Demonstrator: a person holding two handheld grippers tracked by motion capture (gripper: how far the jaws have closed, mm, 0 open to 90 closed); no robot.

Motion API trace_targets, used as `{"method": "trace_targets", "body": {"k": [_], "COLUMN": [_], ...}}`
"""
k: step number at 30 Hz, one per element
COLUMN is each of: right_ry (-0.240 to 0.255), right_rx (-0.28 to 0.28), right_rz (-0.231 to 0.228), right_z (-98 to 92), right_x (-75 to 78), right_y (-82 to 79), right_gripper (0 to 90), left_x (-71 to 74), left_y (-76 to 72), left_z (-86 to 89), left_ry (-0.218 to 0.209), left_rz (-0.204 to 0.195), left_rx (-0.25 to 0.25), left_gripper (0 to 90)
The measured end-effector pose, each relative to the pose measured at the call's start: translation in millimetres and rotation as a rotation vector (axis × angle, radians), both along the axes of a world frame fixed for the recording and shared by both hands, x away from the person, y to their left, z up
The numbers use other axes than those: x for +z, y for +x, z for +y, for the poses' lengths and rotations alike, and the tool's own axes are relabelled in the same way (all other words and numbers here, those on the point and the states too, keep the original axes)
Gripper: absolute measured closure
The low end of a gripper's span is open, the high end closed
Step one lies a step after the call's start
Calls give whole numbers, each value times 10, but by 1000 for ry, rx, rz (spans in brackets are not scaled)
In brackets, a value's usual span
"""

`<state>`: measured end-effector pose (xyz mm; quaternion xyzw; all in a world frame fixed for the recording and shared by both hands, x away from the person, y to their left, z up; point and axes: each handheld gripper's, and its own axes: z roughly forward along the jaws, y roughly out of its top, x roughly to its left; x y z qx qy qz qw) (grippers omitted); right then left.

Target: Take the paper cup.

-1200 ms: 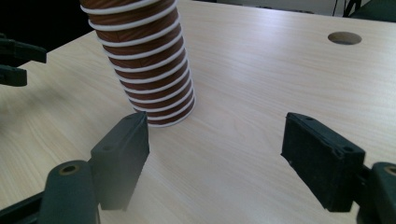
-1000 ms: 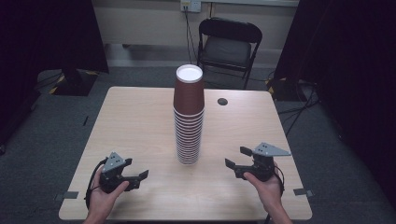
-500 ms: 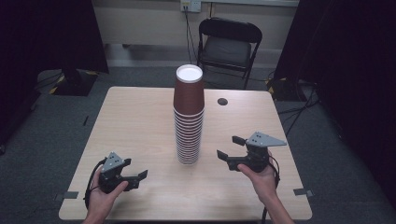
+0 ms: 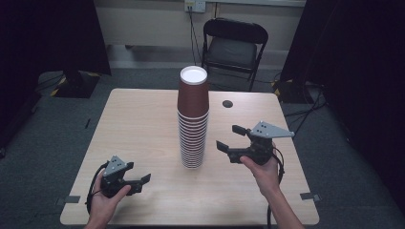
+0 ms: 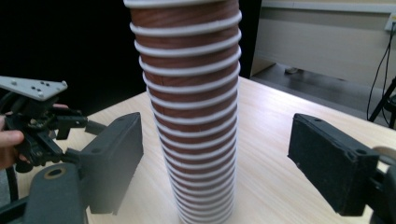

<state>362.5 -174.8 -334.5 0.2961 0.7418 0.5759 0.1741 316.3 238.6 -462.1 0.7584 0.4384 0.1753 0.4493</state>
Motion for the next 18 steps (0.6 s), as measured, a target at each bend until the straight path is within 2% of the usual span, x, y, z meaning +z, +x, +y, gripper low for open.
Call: {"method": "trace_targets", "body": {"k": [12,13,18], "right_ry": [49,54,63], "right_rx": [28,38,69], "right_rz": [-60,-70,-80], "right_z": [113,151,243], "right_x": [339,400,517], "right_y": [61,78,111], "right_gripper": [161,154,160], "left_x": [-5,-5,-8], "left_y": [2,4,7], "left_z": [-5,-2,-3], "left_ry": [3,6,7], "left_rz": [2,3,7], "left_rx": [3,2,1], "left_gripper": [168,168,168]}}
